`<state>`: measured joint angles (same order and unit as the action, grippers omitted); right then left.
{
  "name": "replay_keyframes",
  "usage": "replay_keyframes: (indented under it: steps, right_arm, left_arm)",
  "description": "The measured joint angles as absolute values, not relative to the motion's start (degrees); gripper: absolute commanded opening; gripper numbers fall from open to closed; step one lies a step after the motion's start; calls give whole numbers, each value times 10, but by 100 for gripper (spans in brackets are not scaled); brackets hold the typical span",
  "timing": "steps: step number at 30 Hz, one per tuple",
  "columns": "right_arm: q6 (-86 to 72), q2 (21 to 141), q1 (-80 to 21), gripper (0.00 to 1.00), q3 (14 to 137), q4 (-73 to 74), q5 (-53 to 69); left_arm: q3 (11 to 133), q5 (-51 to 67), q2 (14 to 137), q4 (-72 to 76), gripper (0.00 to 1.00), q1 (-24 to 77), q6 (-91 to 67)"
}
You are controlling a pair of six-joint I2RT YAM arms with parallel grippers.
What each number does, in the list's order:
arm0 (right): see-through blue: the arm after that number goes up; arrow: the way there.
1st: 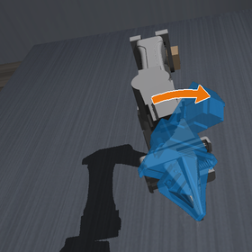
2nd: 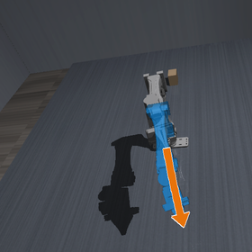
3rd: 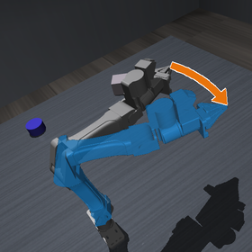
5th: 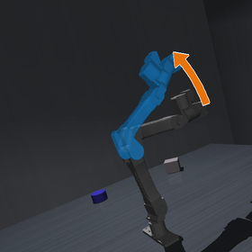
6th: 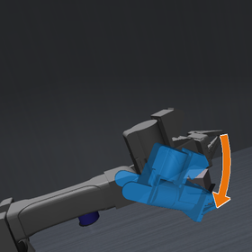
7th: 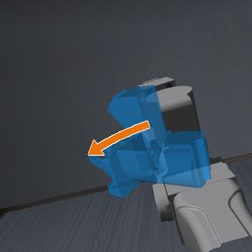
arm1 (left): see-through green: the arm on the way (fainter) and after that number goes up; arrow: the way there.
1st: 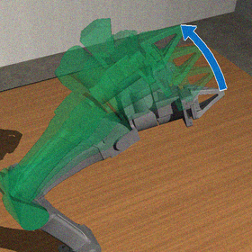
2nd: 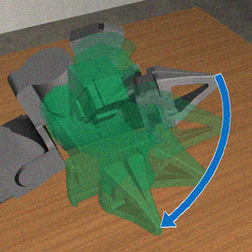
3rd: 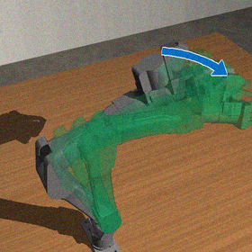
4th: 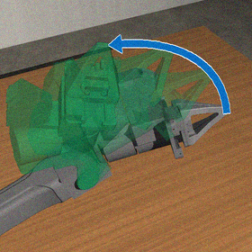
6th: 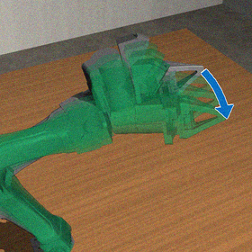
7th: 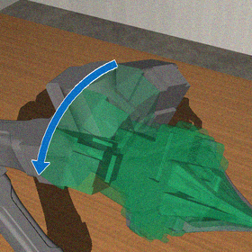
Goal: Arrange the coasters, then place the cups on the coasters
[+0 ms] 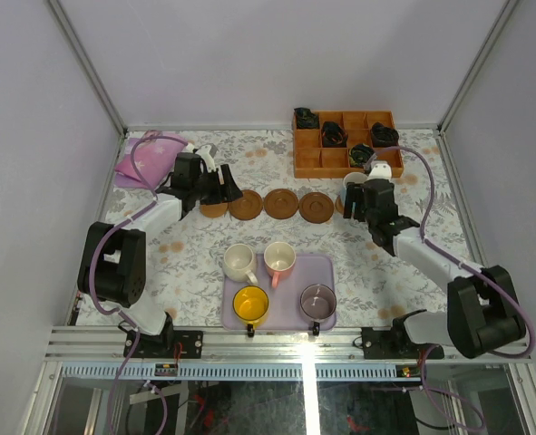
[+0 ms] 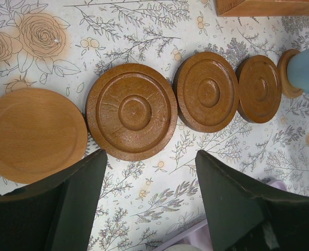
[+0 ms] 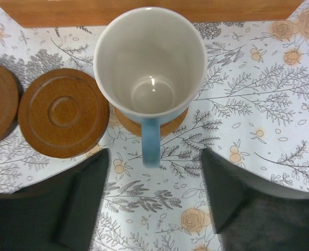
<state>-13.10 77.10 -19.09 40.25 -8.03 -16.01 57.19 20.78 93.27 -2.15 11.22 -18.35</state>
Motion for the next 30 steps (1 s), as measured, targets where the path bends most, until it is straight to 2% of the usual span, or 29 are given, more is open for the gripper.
replay_keyframes:
  steps: [1, 2, 10, 17, 30]
  right_arm:
    - [-133, 760, -191, 99, 402, -74, -160]
    - [-137, 746, -191, 100, 402, -63, -160]
    - [-167, 606, -208, 100, 411, 66, -157]
    - [-223, 503, -320, 100, 441, 208, -129]
    - [-335, 472, -512, 100, 415, 357, -63]
  left_arm:
    - [572, 208, 933, -22, 69, 112, -183]
    - [572, 208, 933, -22, 69, 112, -183]
    - [572, 211, 928, -22, 70, 112, -183]
    - [572, 216, 909, -22, 70, 119, -183]
    - [572, 216, 907, -27, 71, 151, -182]
